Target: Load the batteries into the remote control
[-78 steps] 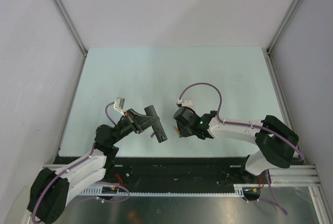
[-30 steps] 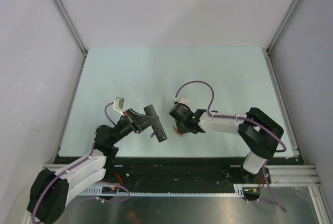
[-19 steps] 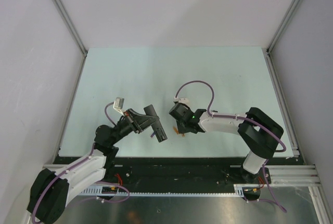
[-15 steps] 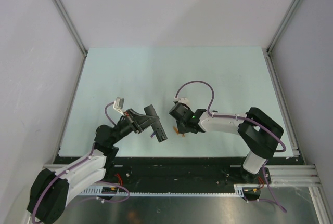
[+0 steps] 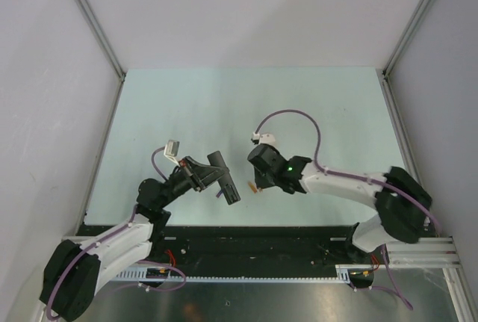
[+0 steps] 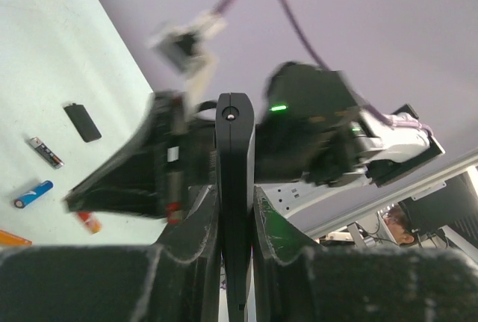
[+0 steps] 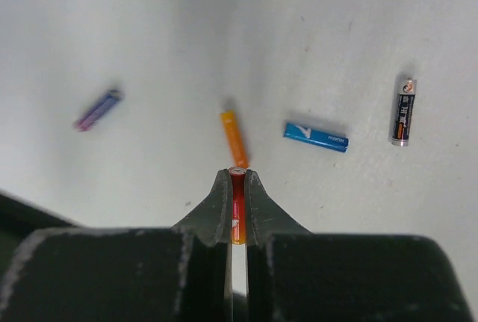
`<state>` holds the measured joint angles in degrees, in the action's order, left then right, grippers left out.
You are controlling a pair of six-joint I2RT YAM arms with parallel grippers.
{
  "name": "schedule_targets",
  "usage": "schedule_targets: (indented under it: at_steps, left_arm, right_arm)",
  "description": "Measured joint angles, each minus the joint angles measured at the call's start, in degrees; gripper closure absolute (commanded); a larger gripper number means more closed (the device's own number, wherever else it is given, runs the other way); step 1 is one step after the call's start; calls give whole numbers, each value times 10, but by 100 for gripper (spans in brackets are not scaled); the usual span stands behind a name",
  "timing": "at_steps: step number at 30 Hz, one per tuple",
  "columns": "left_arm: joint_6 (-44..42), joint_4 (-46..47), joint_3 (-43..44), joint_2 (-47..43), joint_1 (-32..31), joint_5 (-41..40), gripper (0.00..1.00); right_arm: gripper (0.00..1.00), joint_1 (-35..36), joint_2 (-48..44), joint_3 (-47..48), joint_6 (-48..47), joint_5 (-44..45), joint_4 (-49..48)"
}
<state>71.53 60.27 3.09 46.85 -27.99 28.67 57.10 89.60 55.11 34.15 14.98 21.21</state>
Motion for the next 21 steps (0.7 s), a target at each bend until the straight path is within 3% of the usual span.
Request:
schedule_targets:
  at_steps: [7, 13, 21]
  left_arm:
    - [0, -1, 0, 45, -1, -4, 100]
    - [1, -10, 29, 110, -9, -27, 100]
    - [15, -4, 95, 169, -51, -77, 100]
  right_arm:
    - [100, 28, -183, 1, -3, 37, 8]
    - [100, 77, -305, -36, -23, 66, -66]
    - [100, 121, -337, -66, -34, 83, -121]
